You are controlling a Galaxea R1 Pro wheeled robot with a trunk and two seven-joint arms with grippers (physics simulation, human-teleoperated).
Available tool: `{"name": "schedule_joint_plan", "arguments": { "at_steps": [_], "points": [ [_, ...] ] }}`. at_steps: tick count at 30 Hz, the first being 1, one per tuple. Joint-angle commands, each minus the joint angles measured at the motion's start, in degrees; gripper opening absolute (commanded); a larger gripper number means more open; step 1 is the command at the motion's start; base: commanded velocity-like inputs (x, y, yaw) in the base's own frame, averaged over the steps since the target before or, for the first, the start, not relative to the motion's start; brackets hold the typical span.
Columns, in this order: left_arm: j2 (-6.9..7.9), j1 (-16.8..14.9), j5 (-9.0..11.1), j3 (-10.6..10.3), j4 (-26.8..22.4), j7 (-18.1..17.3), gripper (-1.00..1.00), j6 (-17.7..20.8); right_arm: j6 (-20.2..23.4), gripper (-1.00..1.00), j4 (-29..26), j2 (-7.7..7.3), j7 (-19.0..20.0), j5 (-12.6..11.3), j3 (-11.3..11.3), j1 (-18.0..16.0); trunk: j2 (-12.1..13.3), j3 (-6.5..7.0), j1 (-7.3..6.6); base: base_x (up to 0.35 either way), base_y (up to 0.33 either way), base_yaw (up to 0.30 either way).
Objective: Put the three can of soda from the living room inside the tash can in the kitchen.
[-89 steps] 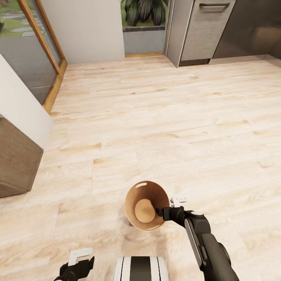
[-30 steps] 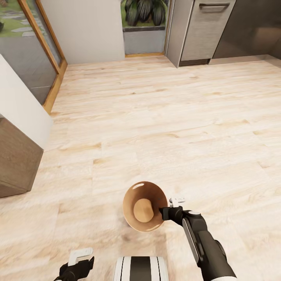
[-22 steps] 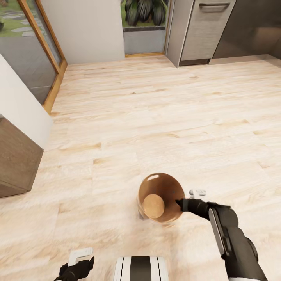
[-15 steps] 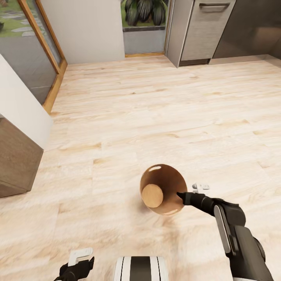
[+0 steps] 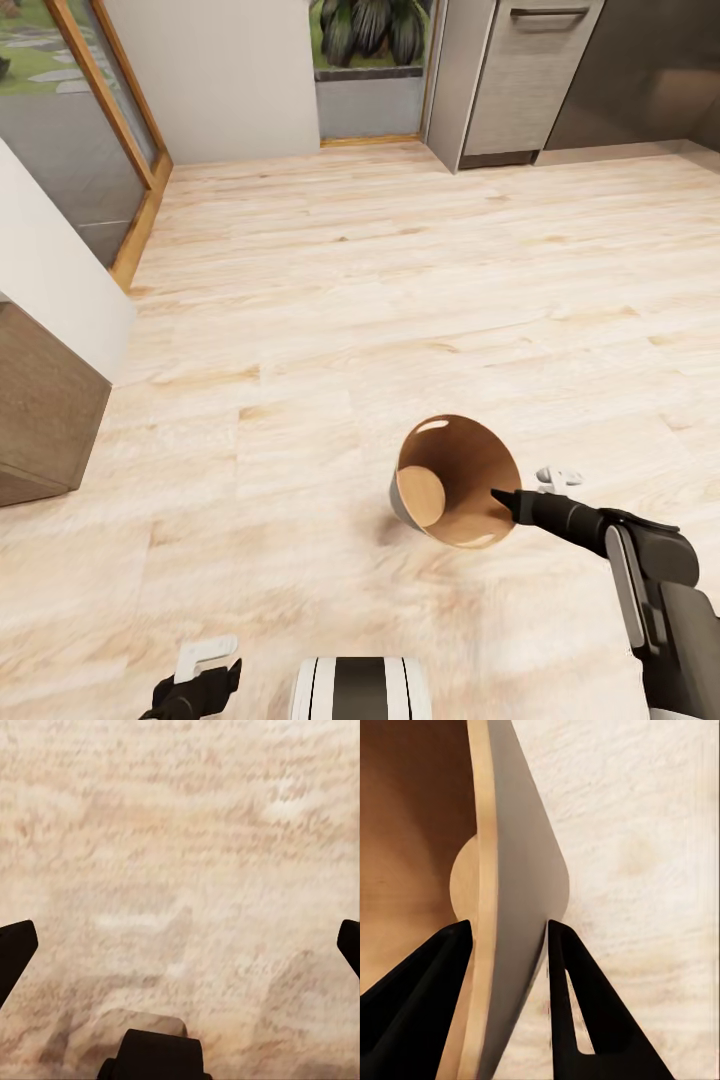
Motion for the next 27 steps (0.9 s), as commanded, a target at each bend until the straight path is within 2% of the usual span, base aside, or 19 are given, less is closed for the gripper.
{"name": "schedule_joint_plan", "arguments": {
  "at_steps": [1,5,7,12,16,18,19,22,27],
  "points": [
    [-0.01,0.0,0.0,0.0,0.1,0.0,1.0,0.0,0.5,-1.0,0.0,-0.19,0.2,-1.5,0.0,0.0,0.0,0.0,0.0,0.0,0.0,0.0],
    [-0.05,0.0,0.1,0.0,0.9,0.0,1.0,0.1,0.5,-1.0,0.0,-1.04,0.2,-1.5,-0.2,0.0,0.0,0.0,0.0,0.0,0.0,0.0],
    [-0.16,0.0,1.2,0.0,1.0,-2.1,1.0,0.1,0.8,-1.0,0.0,-1.98,0.3,-1.5,-0.3,0.0,0.0,0.0,0.0,0.0,0.0,0.0],
    [-0.22,0.0,3.9,0.1,0.7,-7.8,1.0,0.3,4.1,-1.0,0.0,-2.31,0.3,-1.5,-0.3,0.0,0.0,0.0,0.0,0.0,0.0,0.0],
    [-0.25,0.0,6.2,0.5,0.8,-9.2,1.0,0.4,6.1,-1.0,0.0,-2.42,0.3,-1.5,-0.3,0.0,0.0,0.0,0.0,0.0,0.0,0.0],
    [-0.2,0.0,7.1,1.3,0.9,-9.4,1.0,0.4,6.1,-1.0,0.0,-2.45,0.4,-1.5,-0.3,0.0,0.0,0.0,0.0,0.0,0.0,0.0],
    [-0.17,0.0,8.6,3.6,1.0,-9.5,1.0,0.3,6.1,-1.0,0.0,-2.55,0.4,-1.5,-0.3,0.0,0.0,0.0,0.0,0.0,0.0,0.0],
    [-0.15,0.0,10.2,6.8,1.2,-9.7,1.0,0.2,6.1,-1.0,0.0,-2.6,0.4,-1.5,-0.3,0.0,0.0,0.0,0.0,0.0,0.0,0.0],
    [-0.1,0.0,10.6,8.1,2.1,-9.9,1.0,0.1,6.1,-1.0,0.0,-2.62,0.4,-1.5,-0.2,0.0,0.0,0.0,0.0,0.0,0.0,0.0]
  ]
}}
